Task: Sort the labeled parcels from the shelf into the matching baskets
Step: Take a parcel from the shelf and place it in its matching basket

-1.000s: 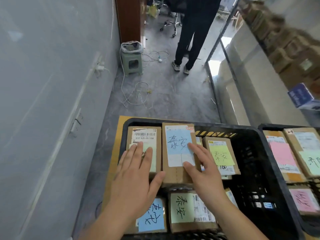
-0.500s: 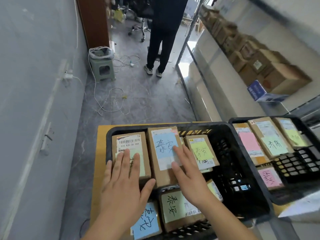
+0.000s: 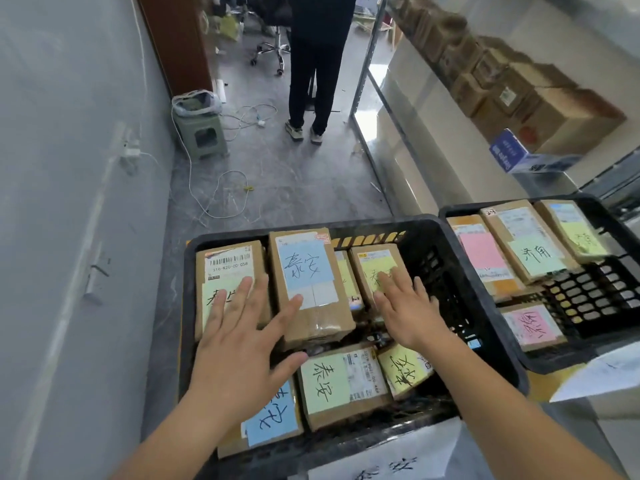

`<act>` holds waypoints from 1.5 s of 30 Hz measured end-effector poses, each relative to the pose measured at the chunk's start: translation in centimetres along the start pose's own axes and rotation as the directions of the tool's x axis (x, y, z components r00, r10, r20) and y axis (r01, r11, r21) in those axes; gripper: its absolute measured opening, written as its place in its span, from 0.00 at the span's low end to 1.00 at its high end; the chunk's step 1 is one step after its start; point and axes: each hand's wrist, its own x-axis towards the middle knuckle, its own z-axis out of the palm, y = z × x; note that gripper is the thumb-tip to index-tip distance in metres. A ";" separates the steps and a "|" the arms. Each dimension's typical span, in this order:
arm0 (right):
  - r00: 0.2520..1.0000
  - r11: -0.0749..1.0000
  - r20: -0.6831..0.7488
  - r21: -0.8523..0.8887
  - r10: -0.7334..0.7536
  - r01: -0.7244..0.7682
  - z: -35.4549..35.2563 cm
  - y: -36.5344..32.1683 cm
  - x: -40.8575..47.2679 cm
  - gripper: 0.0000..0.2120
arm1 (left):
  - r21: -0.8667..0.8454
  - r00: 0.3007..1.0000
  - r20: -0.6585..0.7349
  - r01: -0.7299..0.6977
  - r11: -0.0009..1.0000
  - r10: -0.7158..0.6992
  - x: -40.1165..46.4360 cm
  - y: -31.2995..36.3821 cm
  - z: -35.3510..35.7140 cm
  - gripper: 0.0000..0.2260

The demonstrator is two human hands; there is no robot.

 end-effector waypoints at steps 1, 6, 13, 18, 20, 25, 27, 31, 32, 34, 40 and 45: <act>1.000 1.000 0.012 0.015 -0.011 0.011 0.1 -0.1 0.3 0.28 | 0.006 1.000 0.001 0.002 1.000 -0.002 0.4 0.4 0.1 0.32; 0.999 0.998 0.046 0.057 -0.024 0.022 -0.1 -0.3 0.9 0.30 | -0.014 0.997 0.009 0.071 0.997 -0.071 1.0 1.5 0.3 0.30; 0.989 0.983 -0.038 0.111 -0.146 0.149 -0.7 2.3 -1.5 0.29 | -0.018 0.977 0.007 0.211 0.977 -0.211 0.3 3.7 -0.7 0.33; 0.940 0.944 0.099 0.081 -0.327 0.319 0.6 3.5 -6.0 0.25 | -0.052 0.956 -0.033 0.290 0.956 -0.292 -0.3 6.4 -1.1 0.33; 0.901 0.942 0.291 0.193 -0.322 0.275 1.2 3.2 -7.5 0.20 | -0.076 0.949 -0.042 0.308 0.948 -0.312 -0.5 7.5 -0.8 0.32; 0.835 0.957 0.473 0.199 -0.281 0.209 0.8 1.9 -7.2 0.19 | -0.082 0.946 -0.008 0.322 0.943 -0.323 -1.1 8.8 0.2 0.32; 0.816 0.960 0.508 0.190 -0.276 0.206 0.6 1.7 -6.9 0.20 | -0.076 0.947 -0.005 0.321 0.944 -0.323 -1.2 8.9 0.0 0.32; 0.853 0.977 0.479 0.053 -0.206 0.206 0.0 2.3 -4.7 0.17 | -0.074 0.951 -0.005 0.309 0.948 -0.310 -1.1 8.4 -0.3 0.32; 0.862 0.976 0.470 0.001 -0.192 0.217 -0.1 2.5 -3.9 0.17 | -0.070 0.953 -0.002 0.302 0.951 -0.303 -1.1 8.2 -0.4 0.32; 0.860 0.960 0.484 -0.123 -0.165 0.253 -0.2 2.9 -2.7 0.22 | -0.061 0.960 -0.004 0.280 0.958 -0.281 -1.0 7.9 -0.4 0.32; 0.823 0.847 0.567 -0.419 -0.037 0.327 1.4 4.1 -0.1 0.37 | -0.063 0.976 -0.002 0.216 0.974 -0.216 -0.4 7.2 -0.1 0.30; 0.827 0.805 0.562 -0.505 0.032 0.312 2.8 4.8 0.0 0.44 | -0.071 0.981 -0.008 0.191 0.979 -0.192 -0.2 6.7 0.4 0.30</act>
